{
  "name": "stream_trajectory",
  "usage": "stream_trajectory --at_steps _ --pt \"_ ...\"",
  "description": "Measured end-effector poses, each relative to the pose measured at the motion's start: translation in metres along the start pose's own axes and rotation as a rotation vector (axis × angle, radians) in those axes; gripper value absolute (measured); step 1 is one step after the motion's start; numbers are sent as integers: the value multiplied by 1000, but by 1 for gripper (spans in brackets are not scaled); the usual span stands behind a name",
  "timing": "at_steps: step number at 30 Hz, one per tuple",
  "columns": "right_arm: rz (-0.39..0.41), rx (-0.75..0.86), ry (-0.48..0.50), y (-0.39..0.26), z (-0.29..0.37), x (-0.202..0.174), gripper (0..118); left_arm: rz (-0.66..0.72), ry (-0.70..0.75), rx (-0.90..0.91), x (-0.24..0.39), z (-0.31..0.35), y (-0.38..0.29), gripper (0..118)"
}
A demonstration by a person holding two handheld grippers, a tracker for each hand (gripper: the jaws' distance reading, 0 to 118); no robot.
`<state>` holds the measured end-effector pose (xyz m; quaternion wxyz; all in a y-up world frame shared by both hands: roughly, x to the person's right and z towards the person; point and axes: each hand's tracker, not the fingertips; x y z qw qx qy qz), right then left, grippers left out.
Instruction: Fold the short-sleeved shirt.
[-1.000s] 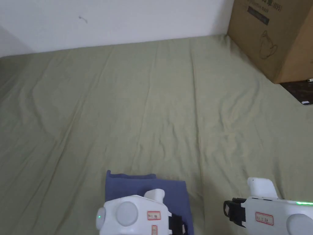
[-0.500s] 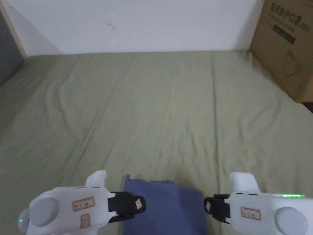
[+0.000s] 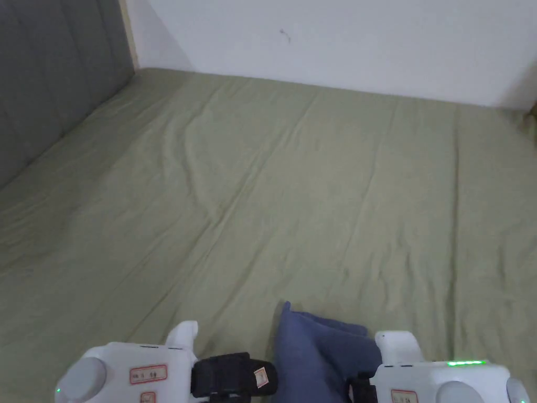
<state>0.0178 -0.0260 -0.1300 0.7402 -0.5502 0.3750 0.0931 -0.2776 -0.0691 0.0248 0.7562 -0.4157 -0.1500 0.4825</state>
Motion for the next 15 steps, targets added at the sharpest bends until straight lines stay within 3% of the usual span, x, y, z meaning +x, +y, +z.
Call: stream_trajectory --at_steps 4,9,12,13,14,15 --pt "-77 11 18 -1 -1 5 0 19 -39 4 -10 -22 20 117" --pt "-81 6 26 -1 1 7 0 172 -219 -15 -14 -65 41 118" --pt "-79 4 24 0 1 6 0 212 -253 -17 -12 -78 42 116" --pt "-81 3 27 0 1 7 0 204 -247 -20 -31 -81 50 112" --pt "-85 3 31 0 1 9 0 191 -242 -21 -31 -79 50 88" --pt "-93 3 37 0 1 12 0 132 -191 -26 -32 -76 50 49"
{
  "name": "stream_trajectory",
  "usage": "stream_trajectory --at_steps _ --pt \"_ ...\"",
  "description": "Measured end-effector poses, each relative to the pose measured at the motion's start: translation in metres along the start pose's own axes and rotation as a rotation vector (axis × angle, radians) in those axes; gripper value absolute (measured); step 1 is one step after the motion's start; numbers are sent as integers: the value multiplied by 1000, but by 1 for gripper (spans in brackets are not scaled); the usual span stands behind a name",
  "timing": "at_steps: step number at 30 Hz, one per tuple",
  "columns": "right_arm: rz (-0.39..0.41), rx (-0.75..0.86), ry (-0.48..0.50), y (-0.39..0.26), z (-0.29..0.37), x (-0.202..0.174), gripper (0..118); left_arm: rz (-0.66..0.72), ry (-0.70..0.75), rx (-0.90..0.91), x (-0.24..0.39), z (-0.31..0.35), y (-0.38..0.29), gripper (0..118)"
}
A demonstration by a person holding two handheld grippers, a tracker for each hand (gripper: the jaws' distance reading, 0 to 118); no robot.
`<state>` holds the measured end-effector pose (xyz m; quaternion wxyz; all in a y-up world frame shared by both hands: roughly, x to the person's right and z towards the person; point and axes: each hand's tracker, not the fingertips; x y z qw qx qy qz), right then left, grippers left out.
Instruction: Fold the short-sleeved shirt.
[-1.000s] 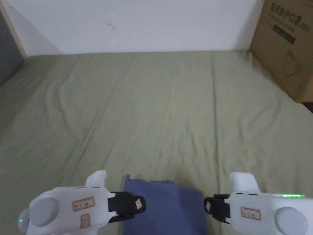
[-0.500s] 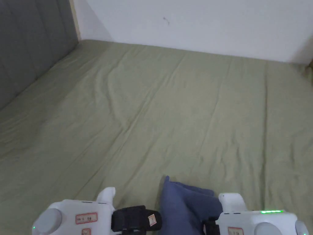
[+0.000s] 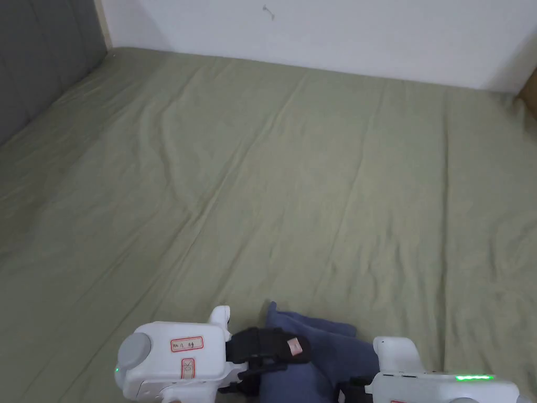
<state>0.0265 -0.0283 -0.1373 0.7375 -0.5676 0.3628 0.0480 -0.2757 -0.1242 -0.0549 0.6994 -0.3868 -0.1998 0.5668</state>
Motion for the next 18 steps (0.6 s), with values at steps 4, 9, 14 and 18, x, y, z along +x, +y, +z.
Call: stream_trajectory --at_steps 4,9,14,18 --pt "-61 -9 53 2 5 7 0 82 -8 -8 -6 5 -17 29" --pt "-16 36 60 13 18 -6 0 -9 100 -14 15 20 -9 29" --pt "-3 76 100 25 29 -15 0 -153 257 41 27 94 29 29" --pt "-26 52 157 37 21 -15 0 -168 502 84 42 170 66 29"
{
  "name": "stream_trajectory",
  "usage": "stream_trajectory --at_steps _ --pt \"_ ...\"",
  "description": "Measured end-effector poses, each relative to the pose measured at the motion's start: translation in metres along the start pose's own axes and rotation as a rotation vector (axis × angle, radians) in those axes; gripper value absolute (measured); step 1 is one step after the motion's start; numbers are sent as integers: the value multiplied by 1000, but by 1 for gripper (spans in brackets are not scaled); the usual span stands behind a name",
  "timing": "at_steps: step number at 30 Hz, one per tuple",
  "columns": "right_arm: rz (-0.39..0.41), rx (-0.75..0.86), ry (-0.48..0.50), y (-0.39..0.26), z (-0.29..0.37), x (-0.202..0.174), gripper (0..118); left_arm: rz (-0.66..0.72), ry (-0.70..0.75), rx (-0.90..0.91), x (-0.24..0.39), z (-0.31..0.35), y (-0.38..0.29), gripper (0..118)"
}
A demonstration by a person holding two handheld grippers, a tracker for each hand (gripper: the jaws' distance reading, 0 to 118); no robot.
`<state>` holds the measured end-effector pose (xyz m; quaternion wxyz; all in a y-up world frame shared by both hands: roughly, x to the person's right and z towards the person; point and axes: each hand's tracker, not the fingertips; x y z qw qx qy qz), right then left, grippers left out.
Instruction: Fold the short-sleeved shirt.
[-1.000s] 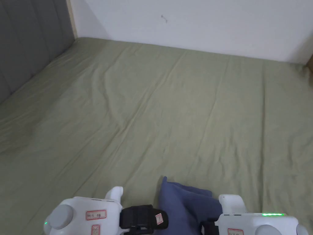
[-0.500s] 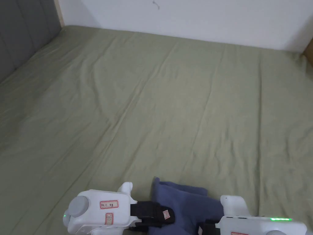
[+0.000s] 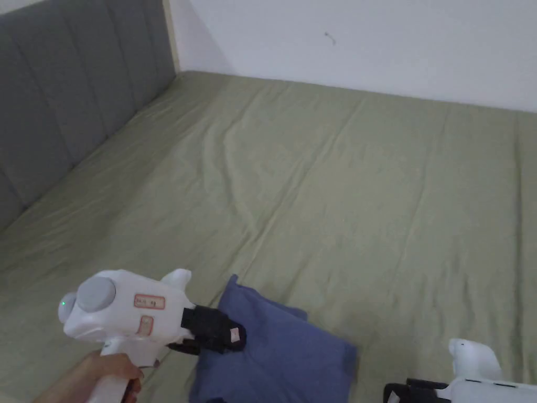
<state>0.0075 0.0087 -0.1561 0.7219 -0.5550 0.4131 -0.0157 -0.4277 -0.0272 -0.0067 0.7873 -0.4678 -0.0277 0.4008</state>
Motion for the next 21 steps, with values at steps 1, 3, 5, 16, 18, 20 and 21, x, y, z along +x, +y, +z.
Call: stream_trajectory --at_steps 1,3,5,16,18,20,21 --pt "0 0 -10 2 -2 -3 0 13 77 10 -7 17 9 29" --pt "22 -1 -27 4 -8 -9 0 -4 233 29 -27 50 29 29" --pt "36 -4 -37 5 -14 -14 0 -6 385 51 -52 78 53 29" --pt "83 -61 -34 15 -45 -30 0 -277 1103 -54 -80 113 93 99" --pt "83 -63 -33 14 -46 -28 0 -241 1040 12 -68 117 85 98" --pt "78 -66 -43 14 -46 -24 0 -227 981 54 -66 120 83 97" --pt "76 -65 -47 13 -45 -23 0 -213 957 64 -59 120 79 97"
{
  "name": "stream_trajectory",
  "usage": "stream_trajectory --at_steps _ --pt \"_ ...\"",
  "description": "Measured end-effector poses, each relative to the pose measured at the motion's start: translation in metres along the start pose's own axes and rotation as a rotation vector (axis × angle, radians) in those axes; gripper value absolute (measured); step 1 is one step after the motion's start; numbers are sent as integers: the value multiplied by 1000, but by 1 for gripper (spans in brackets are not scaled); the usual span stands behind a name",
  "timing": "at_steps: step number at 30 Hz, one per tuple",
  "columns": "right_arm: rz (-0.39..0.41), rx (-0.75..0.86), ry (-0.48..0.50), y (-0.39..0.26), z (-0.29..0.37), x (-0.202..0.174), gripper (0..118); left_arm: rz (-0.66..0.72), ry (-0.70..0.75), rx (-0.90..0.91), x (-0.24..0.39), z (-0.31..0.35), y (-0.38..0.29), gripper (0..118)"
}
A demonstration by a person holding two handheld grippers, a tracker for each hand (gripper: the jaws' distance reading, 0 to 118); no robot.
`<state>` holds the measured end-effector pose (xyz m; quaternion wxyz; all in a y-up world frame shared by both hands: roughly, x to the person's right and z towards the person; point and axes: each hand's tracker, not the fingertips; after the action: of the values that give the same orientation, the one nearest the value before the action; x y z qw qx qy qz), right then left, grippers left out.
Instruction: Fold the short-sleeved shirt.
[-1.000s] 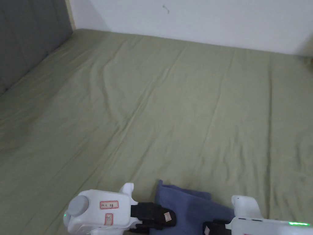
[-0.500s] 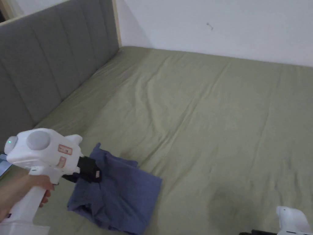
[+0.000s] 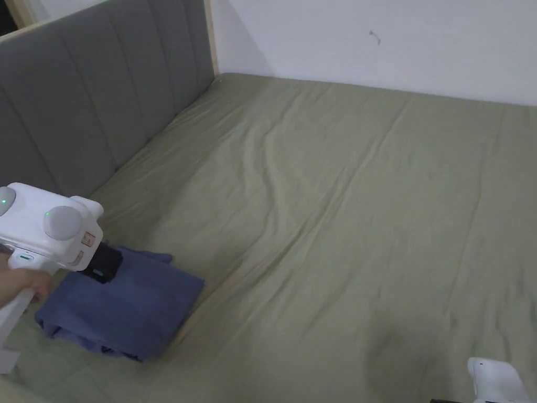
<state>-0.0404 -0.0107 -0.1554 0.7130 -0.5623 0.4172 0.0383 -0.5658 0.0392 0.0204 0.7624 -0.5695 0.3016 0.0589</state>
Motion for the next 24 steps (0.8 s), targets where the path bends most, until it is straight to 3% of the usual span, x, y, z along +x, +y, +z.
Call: stream_trajectory --at_steps 1,2,3,4,5,11,16,22,24 --pt "-4 3 -2 -2 2 2 0 15 -29 9 6 8 -2 96" --pt "-9 6 -4 -4 4 4 0 41 -84 25 12 17 -5 84" --pt "-11 12 -1 -6 6 6 0 93 -157 68 11 19 -4 57" --pt "-15 19 -2 -8 9 8 0 141 -248 82 16 26 -6 20" --pt "-25 24 -6 -11 11 11 0 167 -294 103 25 35 -10 0" --pt "-57 68 -25 -30 33 28 0 69 -421 258 116 106 -39 0" --pt "-69 188 -58 -44 71 36 0 -11 -344 394 192 165 -62 0" --pt "62 534 -295 -55 149 12 0 -35 -305 649 245 237 -84 0" --pt "121 665 -449 -56 174 -4 0 2 -295 736 258 262 -95 0"
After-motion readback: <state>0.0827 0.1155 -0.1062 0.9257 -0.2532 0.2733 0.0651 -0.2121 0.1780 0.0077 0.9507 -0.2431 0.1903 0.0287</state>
